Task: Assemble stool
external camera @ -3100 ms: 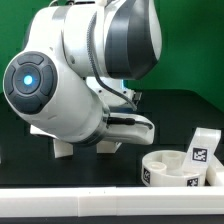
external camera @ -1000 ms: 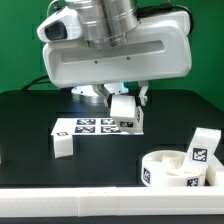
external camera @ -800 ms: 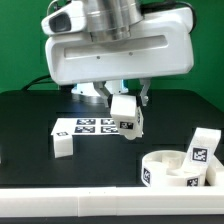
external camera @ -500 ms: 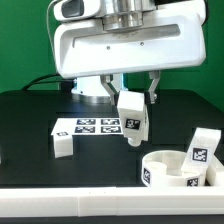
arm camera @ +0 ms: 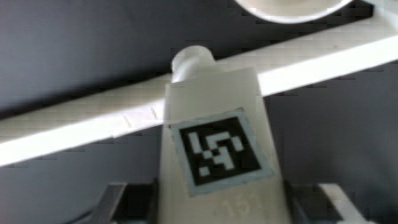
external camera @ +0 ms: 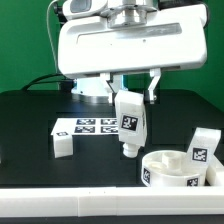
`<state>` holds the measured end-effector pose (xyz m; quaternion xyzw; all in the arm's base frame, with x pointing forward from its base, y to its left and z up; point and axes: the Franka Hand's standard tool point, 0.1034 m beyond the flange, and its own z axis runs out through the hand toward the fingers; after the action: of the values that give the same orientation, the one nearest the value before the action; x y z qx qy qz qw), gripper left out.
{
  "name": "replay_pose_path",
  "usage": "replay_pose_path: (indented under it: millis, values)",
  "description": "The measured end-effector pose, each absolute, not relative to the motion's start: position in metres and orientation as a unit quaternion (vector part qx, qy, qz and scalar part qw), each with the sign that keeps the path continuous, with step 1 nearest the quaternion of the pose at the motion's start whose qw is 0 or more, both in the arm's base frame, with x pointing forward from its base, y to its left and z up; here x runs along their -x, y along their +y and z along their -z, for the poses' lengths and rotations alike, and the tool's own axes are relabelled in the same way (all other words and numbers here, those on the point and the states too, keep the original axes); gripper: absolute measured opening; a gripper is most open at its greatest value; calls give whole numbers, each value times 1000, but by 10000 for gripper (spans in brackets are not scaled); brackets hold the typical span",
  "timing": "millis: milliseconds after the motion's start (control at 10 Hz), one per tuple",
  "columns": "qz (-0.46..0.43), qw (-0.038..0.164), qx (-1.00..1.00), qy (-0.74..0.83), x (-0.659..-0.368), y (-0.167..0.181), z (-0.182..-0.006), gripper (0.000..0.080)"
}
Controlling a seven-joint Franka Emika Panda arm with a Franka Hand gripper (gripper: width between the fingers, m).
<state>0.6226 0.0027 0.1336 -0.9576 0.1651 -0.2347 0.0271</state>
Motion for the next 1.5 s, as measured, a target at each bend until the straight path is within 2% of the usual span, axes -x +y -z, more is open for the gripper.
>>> replay_pose_path:
  millis: [300, 800, 1100, 1500]
  values:
    - [250, 50, 946, 202, -621, 14, -134, 327]
    - [257, 46, 942, 211, -616, 5, -130, 327]
    - [267, 51, 938, 218, -596, 28, -118, 327]
    - [264, 52, 939, 212, -595, 35, -116, 327]
